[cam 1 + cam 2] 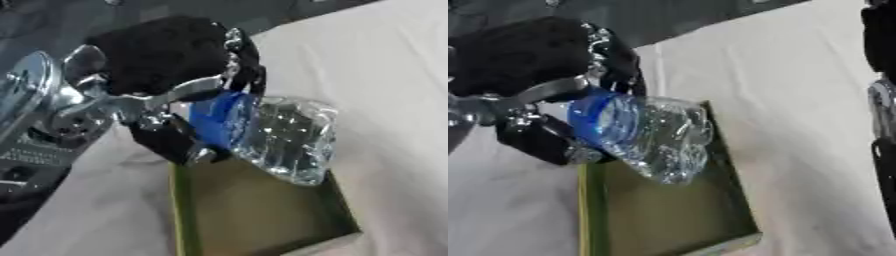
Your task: Pick up objects on the table and place them in the box.
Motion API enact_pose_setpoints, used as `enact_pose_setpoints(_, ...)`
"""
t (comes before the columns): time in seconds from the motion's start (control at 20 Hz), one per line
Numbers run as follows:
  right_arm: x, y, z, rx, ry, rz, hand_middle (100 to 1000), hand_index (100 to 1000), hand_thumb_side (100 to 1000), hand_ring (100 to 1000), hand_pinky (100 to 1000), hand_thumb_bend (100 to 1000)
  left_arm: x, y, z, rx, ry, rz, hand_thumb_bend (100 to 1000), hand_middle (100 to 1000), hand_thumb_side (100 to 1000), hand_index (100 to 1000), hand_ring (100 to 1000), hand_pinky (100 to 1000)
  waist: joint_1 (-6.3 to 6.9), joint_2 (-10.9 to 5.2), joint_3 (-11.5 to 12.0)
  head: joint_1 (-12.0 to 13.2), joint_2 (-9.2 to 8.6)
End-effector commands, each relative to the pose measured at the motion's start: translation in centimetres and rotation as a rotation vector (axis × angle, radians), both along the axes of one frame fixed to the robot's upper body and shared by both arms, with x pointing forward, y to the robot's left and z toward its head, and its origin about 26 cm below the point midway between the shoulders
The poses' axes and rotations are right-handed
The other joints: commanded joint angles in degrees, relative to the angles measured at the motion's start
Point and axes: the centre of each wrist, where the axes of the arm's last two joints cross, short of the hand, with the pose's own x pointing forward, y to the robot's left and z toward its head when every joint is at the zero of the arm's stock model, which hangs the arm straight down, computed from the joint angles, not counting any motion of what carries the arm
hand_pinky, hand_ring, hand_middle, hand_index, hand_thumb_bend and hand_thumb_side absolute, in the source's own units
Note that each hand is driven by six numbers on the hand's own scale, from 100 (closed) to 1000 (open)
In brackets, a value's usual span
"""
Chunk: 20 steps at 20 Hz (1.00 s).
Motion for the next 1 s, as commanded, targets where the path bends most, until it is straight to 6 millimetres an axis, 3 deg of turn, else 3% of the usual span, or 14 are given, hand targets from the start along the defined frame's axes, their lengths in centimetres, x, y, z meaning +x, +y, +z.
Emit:
enact_pose_setpoints(0.05,-0.1,-0.2,1.1,-0.055,-0.044,0.009,909,786,1000,799,711,402,0.1,-0.3,0.6,0.018,-0.045,-0.005,527,304,100,401,311,100,-0.45,-0.79,0.0,0.7,-1.13)
enact_pose_setpoints(0.15,-0.1,-0.2,1.0,-0.058,-0.044,0.011,909,786,1000,799,711,403,0.2,-0.4,0.5,0.026,-0.042,-0.013,557,380,129,478,402,174,-0.45,-0.76,0.1,0.9,-1.28)
enact_pose_setpoints(0.2,-0.1,-0.2,1.0,-0.060,-0.044,0.012,909,785,1000,799,711,404,0.3,-0.4,0.3,0.035,-0.037,-0.021,583,406,269,513,434,213,-0.45,-0.75,0.1,0.9,-1.37)
enact_pose_setpoints(0.3,0.0,-0.1,1.1,-0.063,-0.043,0.015,907,784,1000,798,711,406,0.4,-0.5,0.2,0.051,-0.027,-0.034,641,443,424,569,482,276,-0.48,-0.76,0.2,1.0,-1.50)
enact_pose_setpoints(0.5,0.0,-0.1,1.1,-0.065,-0.045,0.019,906,780,1000,796,710,408,0.8,-0.5,-0.2,0.079,-0.007,-0.046,704,481,590,649,545,339,-0.66,-0.79,0.4,1.0,-1.41)
enact_pose_setpoints(0.55,0.0,-0.1,1.1,-0.065,-0.045,0.021,906,780,1000,796,710,408,0.9,-0.5,-0.3,0.083,-0.002,-0.048,704,481,590,649,545,339,-0.70,-0.78,0.4,1.0,-1.37)
enact_pose_setpoints(0.6,0.0,0.0,1.1,-0.065,-0.046,0.023,905,778,1000,795,710,410,1.0,-0.6,-0.4,0.090,0.004,-0.048,734,513,682,709,609,400,-0.77,-0.79,0.4,0.9,-1.27)
enact_pose_setpoints(0.75,0.1,0.0,1.1,-0.066,-0.048,0.025,904,777,1000,795,710,413,1.5,-0.7,-0.9,0.169,0.046,-0.034,772,562,768,825,717,502,-0.95,-0.78,0.5,0.9,-1.00)
enact_pose_setpoints(1.0,0.1,-0.1,1.0,-0.069,-0.048,0.023,905,775,1000,796,710,418,1.8,-0.4,-1.0,0.248,0.093,-0.009,783,571,797,849,736,524,-1.20,-0.72,0.5,0.8,-0.81)
